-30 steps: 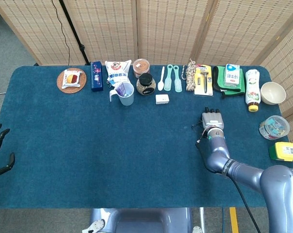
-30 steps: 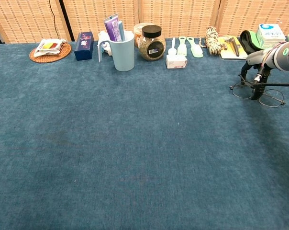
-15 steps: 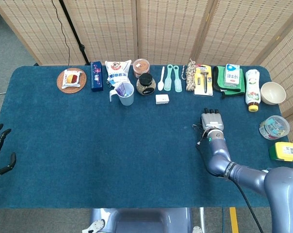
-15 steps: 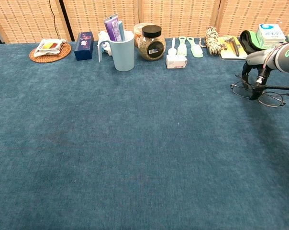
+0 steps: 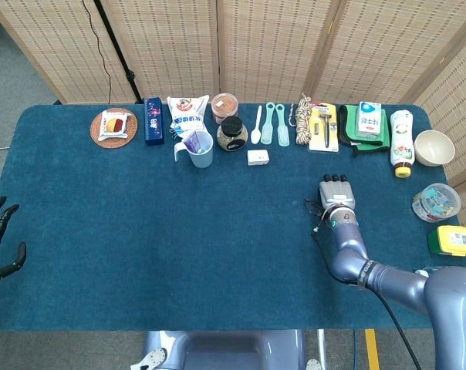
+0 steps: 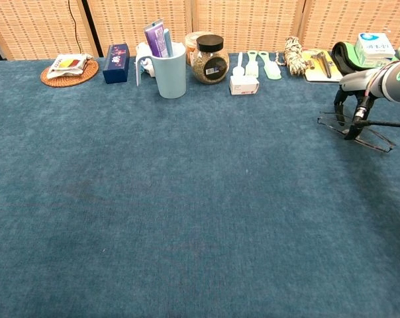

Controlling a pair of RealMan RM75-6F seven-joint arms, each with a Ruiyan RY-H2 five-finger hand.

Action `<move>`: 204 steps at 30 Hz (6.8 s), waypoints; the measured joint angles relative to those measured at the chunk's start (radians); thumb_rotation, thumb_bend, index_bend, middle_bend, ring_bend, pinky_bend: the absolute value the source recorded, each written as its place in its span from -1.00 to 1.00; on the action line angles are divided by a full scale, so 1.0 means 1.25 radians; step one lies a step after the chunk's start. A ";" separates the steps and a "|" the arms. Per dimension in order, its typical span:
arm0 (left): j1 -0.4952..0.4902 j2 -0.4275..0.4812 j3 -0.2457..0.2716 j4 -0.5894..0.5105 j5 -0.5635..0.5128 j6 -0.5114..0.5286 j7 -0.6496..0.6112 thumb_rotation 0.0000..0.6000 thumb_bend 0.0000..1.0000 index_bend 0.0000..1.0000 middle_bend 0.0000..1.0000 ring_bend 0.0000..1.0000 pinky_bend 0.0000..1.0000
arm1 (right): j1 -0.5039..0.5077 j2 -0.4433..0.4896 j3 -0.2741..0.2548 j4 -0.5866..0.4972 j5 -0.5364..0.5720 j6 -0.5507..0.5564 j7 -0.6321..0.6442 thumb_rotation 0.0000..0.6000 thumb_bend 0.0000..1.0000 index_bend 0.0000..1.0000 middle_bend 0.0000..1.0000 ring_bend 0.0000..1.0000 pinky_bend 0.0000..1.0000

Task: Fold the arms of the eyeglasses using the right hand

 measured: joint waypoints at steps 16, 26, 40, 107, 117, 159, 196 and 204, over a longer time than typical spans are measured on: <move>-0.001 -0.007 0.002 -0.001 0.009 0.005 -0.005 0.28 0.01 -0.76 -1.00 -1.00 -0.92 | -0.039 0.150 0.004 -0.274 -0.114 0.121 0.039 1.00 -0.30 -0.39 -0.94 -1.00 -1.00; 0.006 -0.008 0.001 0.007 0.007 0.016 -0.016 0.28 0.01 -0.80 -1.00 -1.00 -0.93 | -0.053 0.139 -0.063 -0.310 -0.208 0.277 -0.088 1.00 -0.12 -0.77 -1.00 -1.00 -1.00; 0.008 -0.002 -0.001 0.006 0.007 0.019 -0.027 0.29 0.01 -0.82 -1.00 -1.00 -0.94 | -0.066 0.100 -0.091 -0.326 -0.176 0.331 -0.240 1.00 -0.12 -1.00 -1.00 -1.00 -1.00; 0.015 0.017 0.004 -0.016 0.000 0.013 -0.016 0.28 0.01 -0.86 -1.00 -1.00 -0.94 | -0.417 -0.111 0.273 -0.076 -0.665 0.064 1.093 1.00 -0.10 -1.00 -1.00 -1.00 -1.00; 0.019 0.020 0.005 -0.008 -0.004 0.015 -0.025 0.28 0.01 -0.86 -1.00 -1.00 -0.94 | -0.411 -0.158 0.283 -0.043 -0.666 0.077 1.087 1.00 -0.09 -1.00 -1.00 -1.00 -1.00; 0.027 0.026 0.004 -0.009 -0.006 0.020 -0.030 0.28 0.01 -0.86 -1.00 -1.00 -0.94 | -0.433 -0.229 0.295 0.040 -0.765 0.123 1.133 1.00 -0.06 -1.00 -1.00 -1.00 -1.00; 0.065 -0.072 0.033 0.026 0.016 0.058 -0.024 0.27 0.01 -0.70 -1.00 -1.00 -0.94 | -0.603 0.158 0.083 -0.285 -0.928 0.411 0.457 1.00 -0.06 -0.67 -0.94 -1.00 -1.00; 0.077 -0.072 0.047 0.010 0.026 0.061 -0.016 0.27 0.01 -0.70 -1.00 -1.00 -0.94 | -0.689 0.200 0.031 -0.360 -0.941 0.515 0.399 1.00 -0.05 -0.66 -0.94 -1.00 -1.00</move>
